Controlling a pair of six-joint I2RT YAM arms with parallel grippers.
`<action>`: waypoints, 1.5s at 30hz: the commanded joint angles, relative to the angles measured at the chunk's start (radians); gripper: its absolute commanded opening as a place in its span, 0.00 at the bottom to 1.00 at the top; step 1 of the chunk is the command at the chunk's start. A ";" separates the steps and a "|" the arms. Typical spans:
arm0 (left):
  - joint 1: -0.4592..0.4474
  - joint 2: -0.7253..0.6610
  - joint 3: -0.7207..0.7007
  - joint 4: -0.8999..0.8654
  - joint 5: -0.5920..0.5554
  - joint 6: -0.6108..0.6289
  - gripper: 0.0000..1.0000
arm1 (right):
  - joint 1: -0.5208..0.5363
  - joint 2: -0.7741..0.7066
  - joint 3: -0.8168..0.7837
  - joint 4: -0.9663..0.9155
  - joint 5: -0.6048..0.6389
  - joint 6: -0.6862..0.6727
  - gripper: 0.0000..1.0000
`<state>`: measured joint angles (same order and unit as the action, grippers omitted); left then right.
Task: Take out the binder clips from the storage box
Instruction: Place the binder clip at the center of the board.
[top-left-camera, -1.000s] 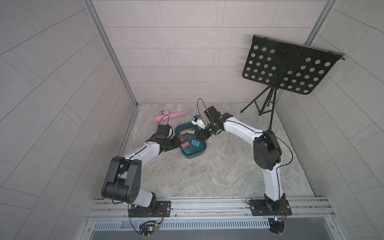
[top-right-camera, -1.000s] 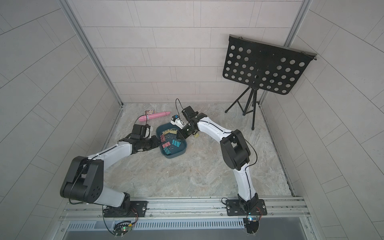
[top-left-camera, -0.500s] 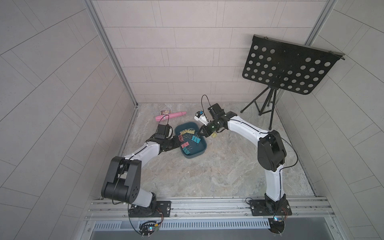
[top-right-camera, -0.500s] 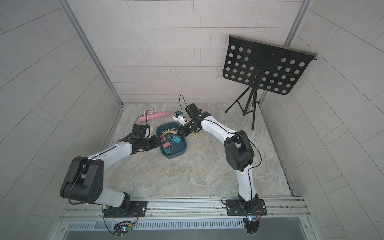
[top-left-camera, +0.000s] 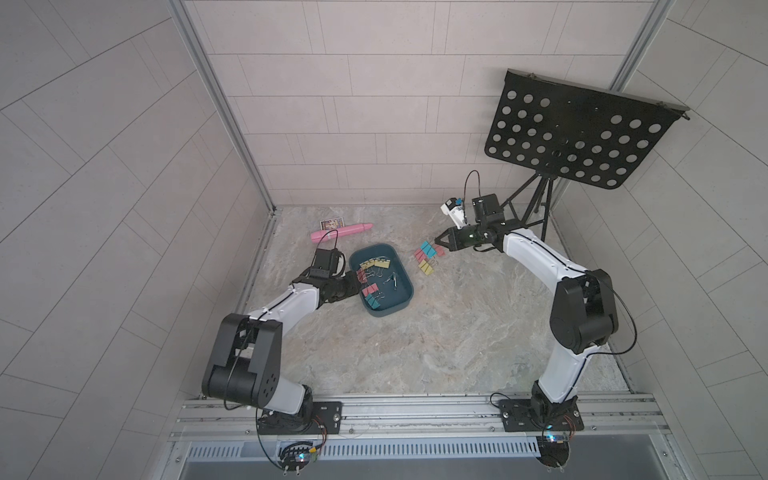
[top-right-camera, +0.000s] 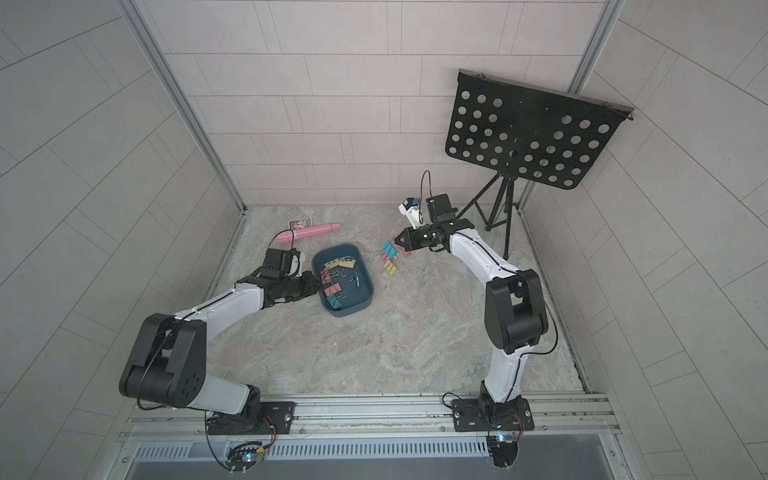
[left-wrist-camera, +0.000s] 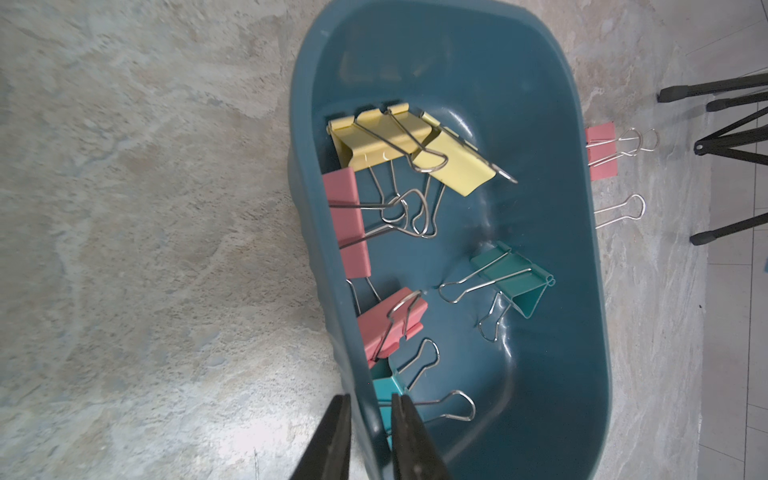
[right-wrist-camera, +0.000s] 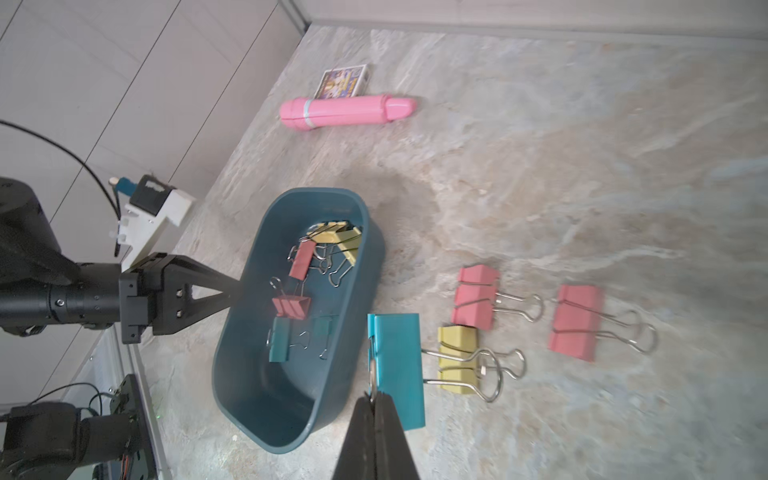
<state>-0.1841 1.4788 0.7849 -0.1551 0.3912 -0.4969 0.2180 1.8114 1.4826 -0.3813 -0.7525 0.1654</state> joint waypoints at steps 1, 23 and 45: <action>-0.005 -0.032 -0.009 -0.014 -0.014 0.013 0.26 | -0.035 -0.034 -0.051 0.082 -0.011 0.065 0.00; -0.005 -0.031 -0.009 -0.020 -0.023 0.014 0.26 | -0.215 0.092 -0.137 0.288 0.095 0.242 0.00; -0.007 -0.023 0.002 -0.020 -0.021 0.009 0.26 | -0.222 0.311 0.060 0.272 0.081 0.272 0.00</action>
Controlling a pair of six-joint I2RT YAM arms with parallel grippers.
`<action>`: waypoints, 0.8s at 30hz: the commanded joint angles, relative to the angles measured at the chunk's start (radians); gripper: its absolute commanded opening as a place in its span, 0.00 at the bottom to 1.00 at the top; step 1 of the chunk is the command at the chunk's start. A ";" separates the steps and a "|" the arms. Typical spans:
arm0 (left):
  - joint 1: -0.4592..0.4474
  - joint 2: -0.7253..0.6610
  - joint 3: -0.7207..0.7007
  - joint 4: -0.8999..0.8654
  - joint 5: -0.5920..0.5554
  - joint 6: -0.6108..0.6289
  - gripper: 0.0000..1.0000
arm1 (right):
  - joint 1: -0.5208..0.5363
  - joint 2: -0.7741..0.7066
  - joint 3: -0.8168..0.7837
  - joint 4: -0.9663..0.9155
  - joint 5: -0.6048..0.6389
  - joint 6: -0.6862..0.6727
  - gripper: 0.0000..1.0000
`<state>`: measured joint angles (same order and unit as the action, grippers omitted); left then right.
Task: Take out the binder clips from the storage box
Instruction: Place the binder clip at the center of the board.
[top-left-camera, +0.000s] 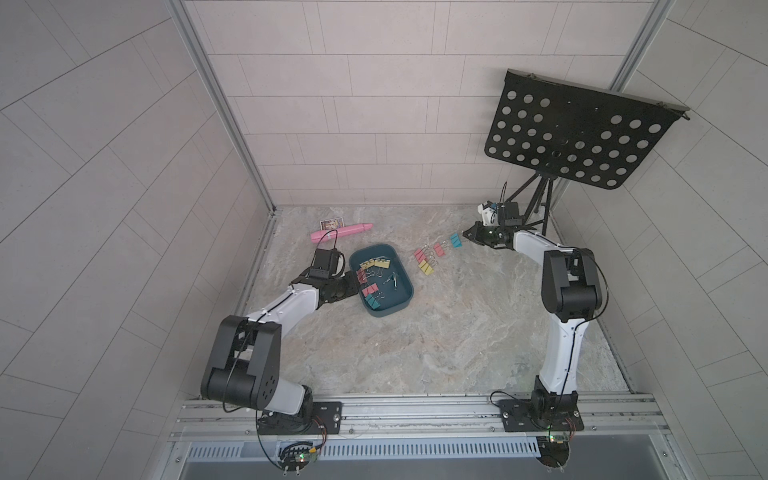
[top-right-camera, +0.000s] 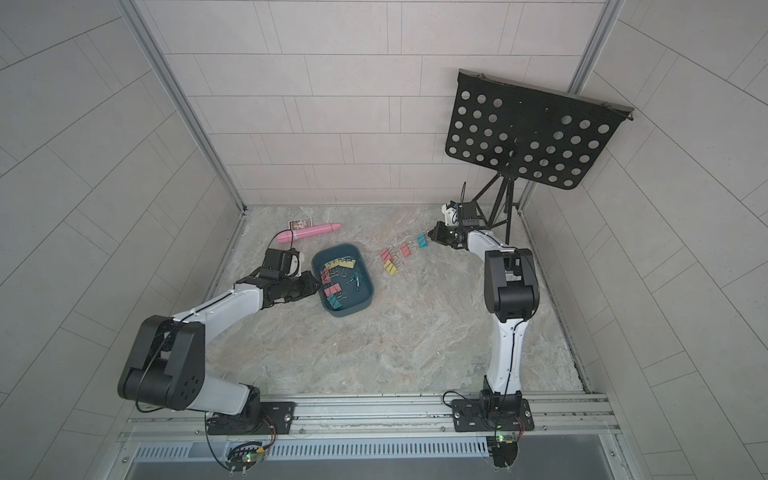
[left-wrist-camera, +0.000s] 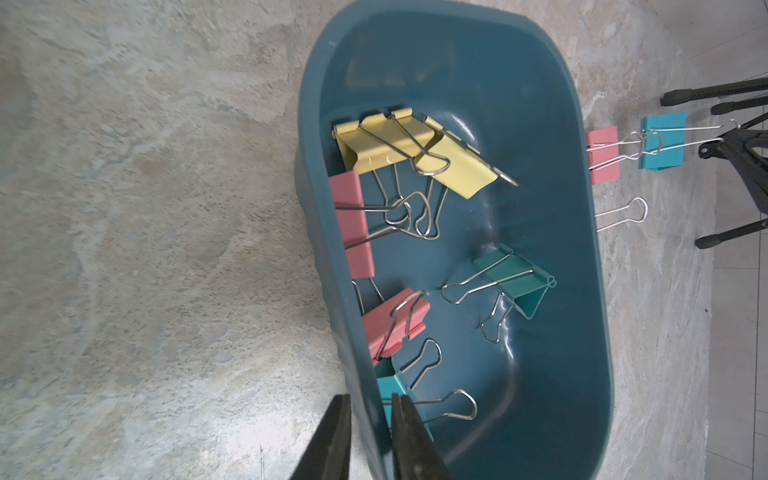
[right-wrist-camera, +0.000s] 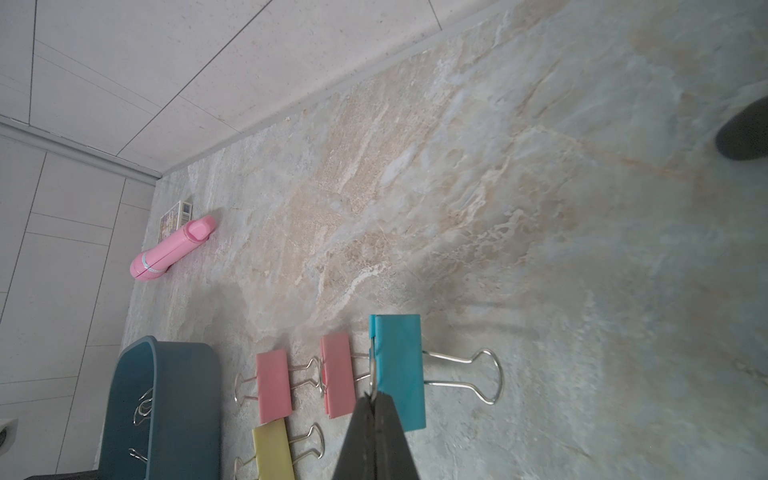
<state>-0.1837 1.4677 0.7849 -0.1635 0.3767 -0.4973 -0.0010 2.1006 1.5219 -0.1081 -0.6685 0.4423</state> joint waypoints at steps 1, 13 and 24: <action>-0.006 -0.013 0.002 -0.012 -0.007 0.011 0.26 | -0.005 0.025 0.023 -0.002 -0.004 -0.005 0.00; -0.007 -0.020 -0.004 -0.012 -0.005 0.011 0.26 | -0.008 0.064 0.052 -0.036 -0.014 -0.017 0.00; -0.007 -0.017 -0.005 -0.012 -0.005 0.012 0.26 | -0.008 0.079 0.057 -0.047 -0.013 -0.022 0.00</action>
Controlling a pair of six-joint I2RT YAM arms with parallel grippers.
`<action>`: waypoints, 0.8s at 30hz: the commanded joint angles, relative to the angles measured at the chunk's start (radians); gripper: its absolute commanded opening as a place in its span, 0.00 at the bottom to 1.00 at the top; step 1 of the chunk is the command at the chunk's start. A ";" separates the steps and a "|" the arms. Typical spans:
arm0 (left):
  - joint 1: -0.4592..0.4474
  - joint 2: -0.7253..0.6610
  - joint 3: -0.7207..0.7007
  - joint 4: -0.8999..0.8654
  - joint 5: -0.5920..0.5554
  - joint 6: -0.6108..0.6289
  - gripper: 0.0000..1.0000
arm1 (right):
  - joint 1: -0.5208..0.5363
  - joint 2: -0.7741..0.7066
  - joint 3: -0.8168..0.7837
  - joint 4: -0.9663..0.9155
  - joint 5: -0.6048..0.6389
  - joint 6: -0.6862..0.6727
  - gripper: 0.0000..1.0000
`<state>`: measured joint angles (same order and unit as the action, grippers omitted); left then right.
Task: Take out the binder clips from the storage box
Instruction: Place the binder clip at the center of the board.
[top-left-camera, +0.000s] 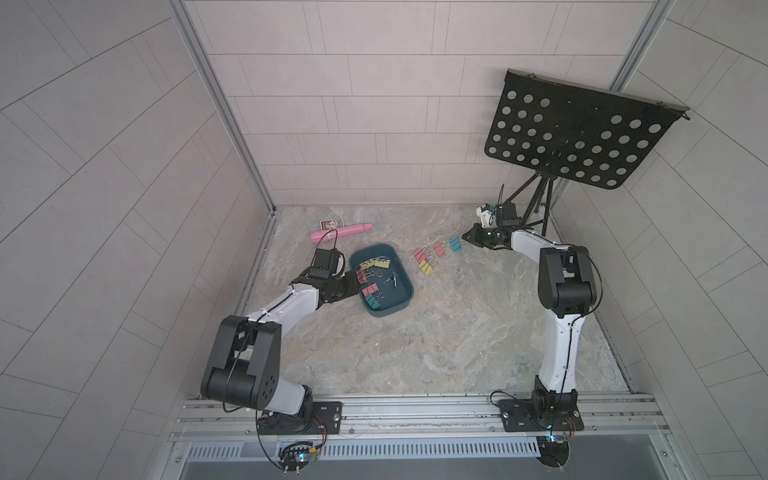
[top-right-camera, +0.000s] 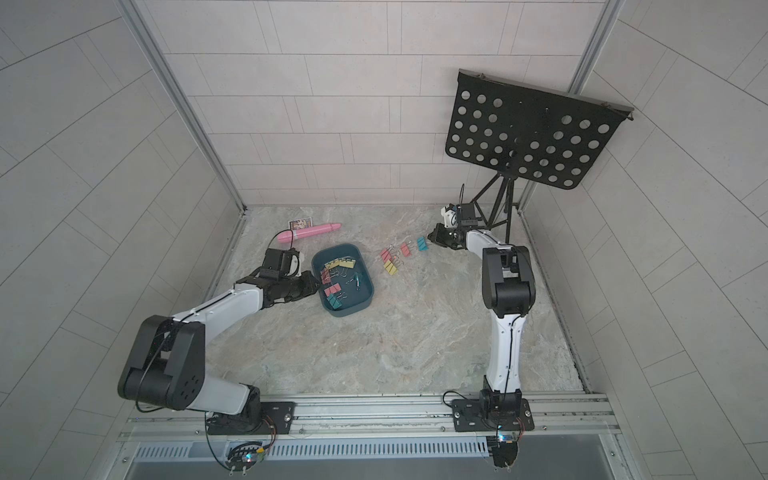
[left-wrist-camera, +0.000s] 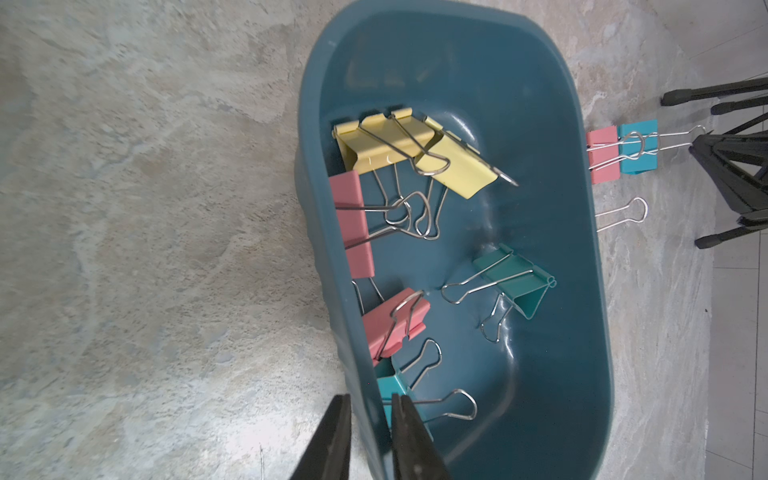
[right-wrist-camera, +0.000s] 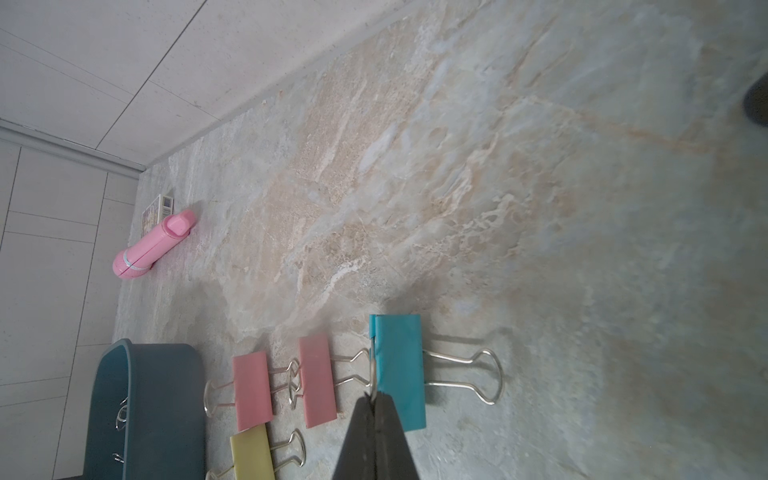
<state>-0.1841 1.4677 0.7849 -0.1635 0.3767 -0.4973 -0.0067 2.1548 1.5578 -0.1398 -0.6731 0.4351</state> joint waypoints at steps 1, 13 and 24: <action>-0.006 -0.017 -0.004 -0.011 -0.005 0.012 0.26 | -0.003 0.026 0.023 -0.018 -0.008 -0.015 0.00; -0.006 -0.015 -0.004 -0.012 -0.004 0.012 0.26 | -0.004 0.024 0.025 -0.027 -0.008 -0.016 0.11; -0.007 -0.010 0.006 -0.019 -0.006 0.016 0.26 | -0.003 -0.110 0.017 -0.052 0.014 -0.034 0.35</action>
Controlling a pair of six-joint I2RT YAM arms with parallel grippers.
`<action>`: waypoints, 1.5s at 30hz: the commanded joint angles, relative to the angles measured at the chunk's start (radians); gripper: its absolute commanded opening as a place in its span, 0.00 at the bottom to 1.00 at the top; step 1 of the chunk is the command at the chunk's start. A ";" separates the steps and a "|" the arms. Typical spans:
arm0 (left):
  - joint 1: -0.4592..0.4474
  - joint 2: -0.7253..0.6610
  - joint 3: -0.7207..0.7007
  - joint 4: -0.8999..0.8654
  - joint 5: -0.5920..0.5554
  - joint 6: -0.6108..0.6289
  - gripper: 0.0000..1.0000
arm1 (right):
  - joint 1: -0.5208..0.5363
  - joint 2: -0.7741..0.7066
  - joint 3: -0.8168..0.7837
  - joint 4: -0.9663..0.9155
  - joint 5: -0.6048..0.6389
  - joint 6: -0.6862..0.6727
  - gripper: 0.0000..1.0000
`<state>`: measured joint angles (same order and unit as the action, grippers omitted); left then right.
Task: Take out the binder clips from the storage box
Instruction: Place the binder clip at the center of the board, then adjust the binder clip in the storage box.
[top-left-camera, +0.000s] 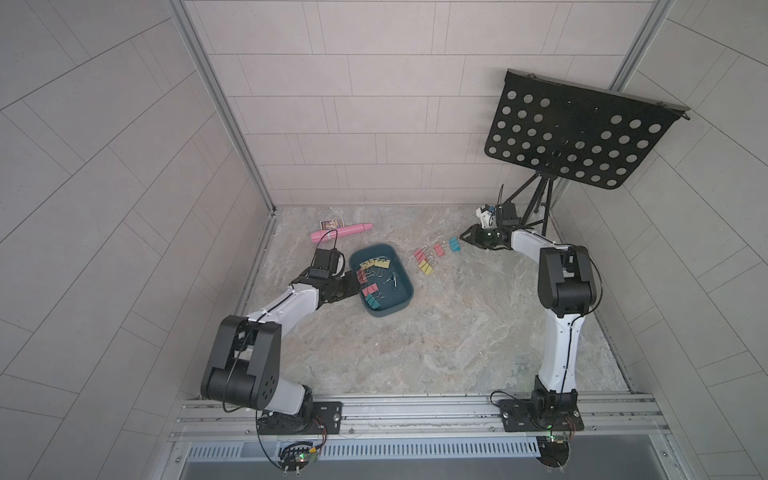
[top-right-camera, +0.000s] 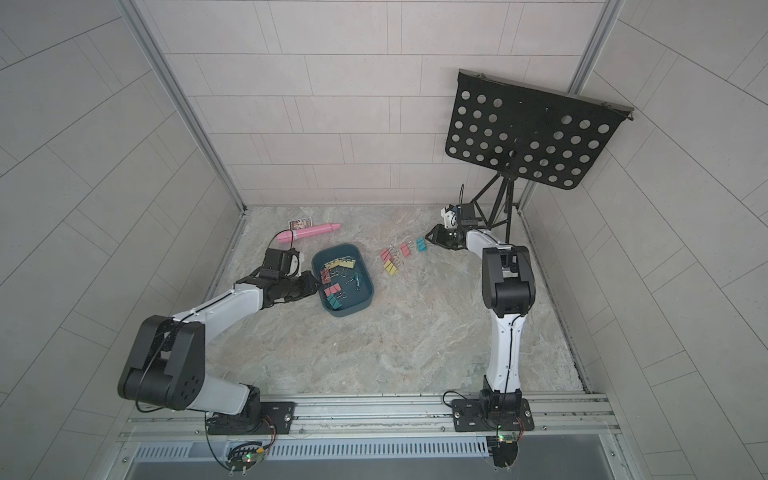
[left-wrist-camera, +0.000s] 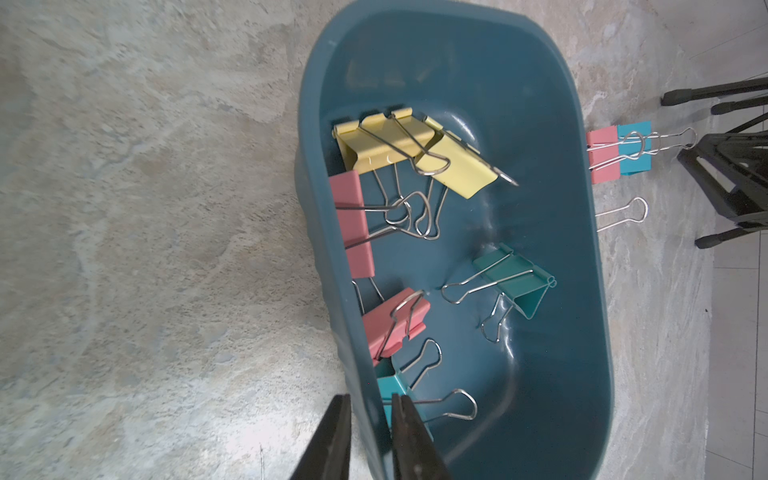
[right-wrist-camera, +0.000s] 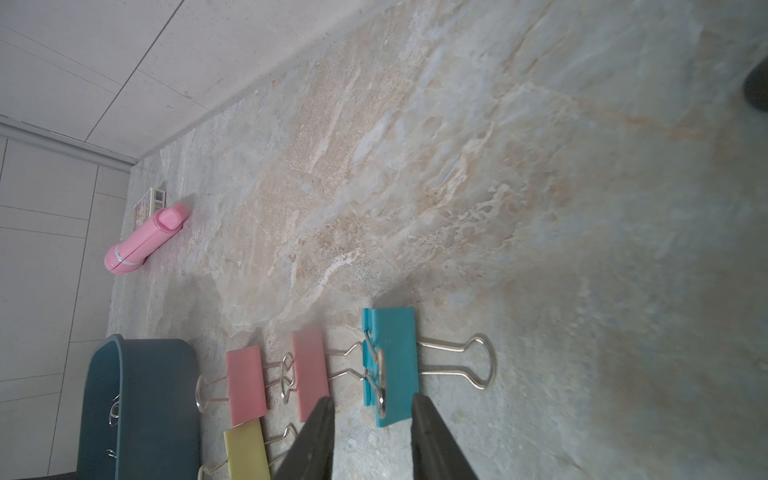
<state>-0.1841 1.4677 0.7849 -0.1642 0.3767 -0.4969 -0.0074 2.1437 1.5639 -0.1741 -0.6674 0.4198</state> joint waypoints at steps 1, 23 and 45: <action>-0.007 -0.010 0.006 -0.019 -0.007 0.017 0.26 | 0.000 -0.118 0.009 -0.024 0.009 -0.024 0.35; -0.007 -0.009 0.004 -0.016 -0.004 0.015 0.26 | 0.516 -0.250 0.076 -0.345 0.238 -0.361 0.34; -0.007 -0.010 0.000 -0.003 0.006 0.012 0.26 | 0.676 -0.040 0.132 -0.445 0.407 -0.379 0.35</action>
<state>-0.1841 1.4677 0.7849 -0.1650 0.3817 -0.4969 0.6613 2.0834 1.6669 -0.5888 -0.2985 0.0307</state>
